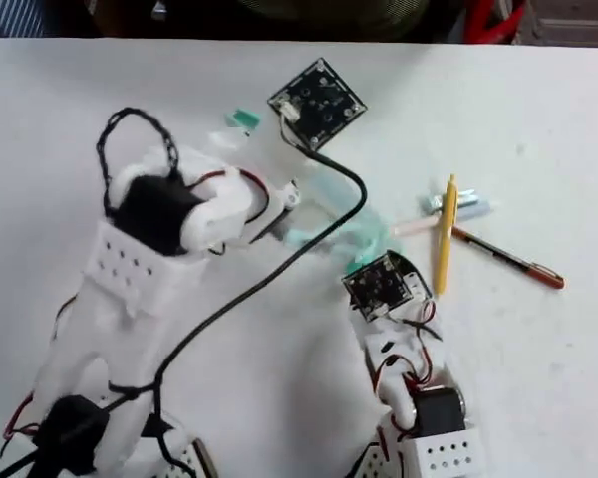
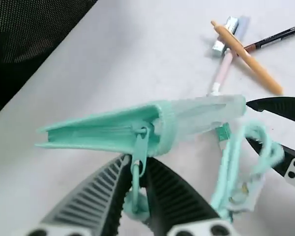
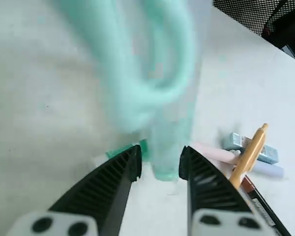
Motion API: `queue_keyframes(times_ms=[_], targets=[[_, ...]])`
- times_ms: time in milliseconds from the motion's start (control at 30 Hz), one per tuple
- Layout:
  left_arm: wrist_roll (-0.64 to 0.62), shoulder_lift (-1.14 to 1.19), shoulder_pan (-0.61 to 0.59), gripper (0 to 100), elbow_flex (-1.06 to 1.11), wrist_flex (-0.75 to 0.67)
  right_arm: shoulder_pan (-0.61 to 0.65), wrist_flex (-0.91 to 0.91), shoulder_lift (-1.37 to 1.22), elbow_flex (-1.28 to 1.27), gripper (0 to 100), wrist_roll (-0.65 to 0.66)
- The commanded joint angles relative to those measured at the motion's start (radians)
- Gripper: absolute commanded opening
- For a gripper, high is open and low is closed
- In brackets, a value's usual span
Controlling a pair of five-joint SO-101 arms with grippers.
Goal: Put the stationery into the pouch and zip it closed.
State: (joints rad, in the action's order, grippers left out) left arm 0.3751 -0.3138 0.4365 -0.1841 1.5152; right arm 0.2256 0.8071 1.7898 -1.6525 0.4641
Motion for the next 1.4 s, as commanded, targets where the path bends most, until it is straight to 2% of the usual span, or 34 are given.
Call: queue_keyframes(times_ms=[0,167,300,400,500,567,733,833,1033,1133,1267,1367], targets=[[0.009,-0.047,0.004,2,-0.092,0.008,-0.071,-0.005,0.008,0.095,13.6,-0.002],[0.092,-0.042,0.005,3,-0.255,0.063,-0.166,0.013,0.008,0.222,13.5,-0.14],[0.1,-0.042,0.007,3,-0.252,0.107,-0.183,0.151,0.008,0.416,13.4,-0.206],[0.104,-0.042,0.012,3,-0.175,0.109,-0.096,0.283,0.008,0.571,13.3,-0.204],[0.106,-0.048,0.012,3,-0.109,0.107,0.018,0.318,0.008,0.617,14.0,-0.199],[0.106,-0.05,0.012,3,-0.077,0.107,0.094,0.32,0.008,0.594,18.6,-0.164],[0.107,-0.05,0.053,3,-0.025,0.107,0.262,0.306,0.008,0.546,39.6,-0.161],[0.107,-0.051,0.12,3,-0.005,0.107,0.309,0.255,0.007,0.517,39.2,-0.16],[0.1,-0.051,0.228,3,-0.005,0.138,0.3,0.047,0.001,0.388,38.0,-0.107],[0.1,-0.051,0.234,3,-0.005,0.166,0.22,-0.015,0.007,0.35,38.0,-0.138],[0.1,-0.051,0.228,3,-0.005,0.203,0.107,-0.027,0.007,0.344,38.0,-0.219],[0.1,-0.053,0.228,3,-0.005,0.209,0.059,0.002,0.008,0.351,38.0,-0.229]])
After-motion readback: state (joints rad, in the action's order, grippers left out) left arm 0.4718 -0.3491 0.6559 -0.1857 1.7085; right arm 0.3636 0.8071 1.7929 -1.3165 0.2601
